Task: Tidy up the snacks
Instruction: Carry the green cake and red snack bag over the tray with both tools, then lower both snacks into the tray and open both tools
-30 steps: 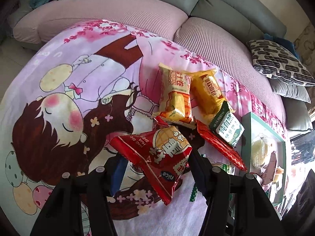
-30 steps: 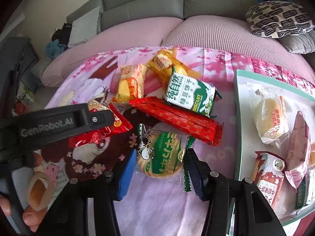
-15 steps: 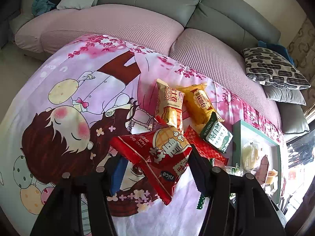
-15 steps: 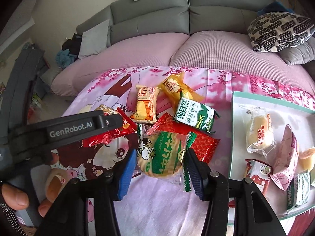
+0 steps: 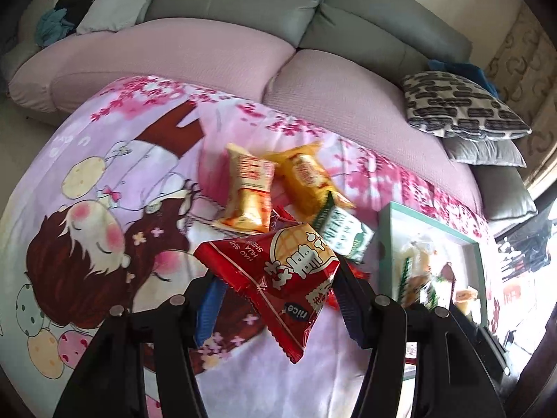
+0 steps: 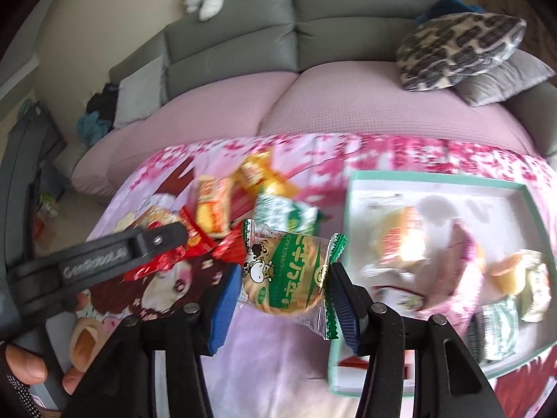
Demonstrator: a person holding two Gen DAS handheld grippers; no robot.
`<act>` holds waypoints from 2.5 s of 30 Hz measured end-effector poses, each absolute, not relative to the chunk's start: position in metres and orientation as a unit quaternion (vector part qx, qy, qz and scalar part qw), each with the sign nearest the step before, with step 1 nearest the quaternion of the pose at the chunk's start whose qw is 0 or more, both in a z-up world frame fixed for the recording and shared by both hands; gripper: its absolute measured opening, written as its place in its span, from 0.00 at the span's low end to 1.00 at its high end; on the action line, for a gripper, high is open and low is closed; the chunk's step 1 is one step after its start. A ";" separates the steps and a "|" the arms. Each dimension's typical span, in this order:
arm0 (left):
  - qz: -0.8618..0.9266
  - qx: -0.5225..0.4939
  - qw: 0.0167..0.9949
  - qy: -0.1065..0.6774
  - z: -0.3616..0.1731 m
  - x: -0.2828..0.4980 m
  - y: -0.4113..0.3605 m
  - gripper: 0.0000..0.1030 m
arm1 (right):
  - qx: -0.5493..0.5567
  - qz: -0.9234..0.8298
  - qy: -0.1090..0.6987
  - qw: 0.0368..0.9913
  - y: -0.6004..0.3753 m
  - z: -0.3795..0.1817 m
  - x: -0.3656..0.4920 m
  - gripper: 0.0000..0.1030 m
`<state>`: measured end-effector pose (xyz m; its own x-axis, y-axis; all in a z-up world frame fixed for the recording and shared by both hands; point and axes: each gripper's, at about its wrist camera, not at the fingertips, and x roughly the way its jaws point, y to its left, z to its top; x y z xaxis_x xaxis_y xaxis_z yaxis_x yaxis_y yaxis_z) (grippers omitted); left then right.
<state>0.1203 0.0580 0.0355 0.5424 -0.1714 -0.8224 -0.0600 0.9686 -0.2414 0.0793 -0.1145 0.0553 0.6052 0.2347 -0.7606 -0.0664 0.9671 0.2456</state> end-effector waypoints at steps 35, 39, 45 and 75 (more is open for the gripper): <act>-0.176 -0.003 0.861 0.477 0.035 0.175 -0.159 0.59 | 0.206 -0.134 0.394 0.886 -0.326 0.035 0.088 0.53; -0.180 0.013 0.855 0.487 0.024 0.184 -0.177 0.59 | 0.204 -0.151 0.383 0.888 -0.338 0.037 0.090 0.53; -0.176 0.016 0.853 0.492 0.013 0.196 -0.185 0.59 | 0.210 -0.149 0.384 0.887 -0.347 0.032 0.101 0.53; -0.160 0.011 0.851 0.499 0.021 0.202 -0.182 0.72 | 0.202 -0.149 0.431 0.867 -0.346 0.014 0.115 0.57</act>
<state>0.2020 -0.1816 0.0210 0.4500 -0.2628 -0.8535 0.2838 0.9483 -0.1423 0.1150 -0.3460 0.0135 0.5847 -0.0847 -0.8068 0.4331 0.8736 0.2222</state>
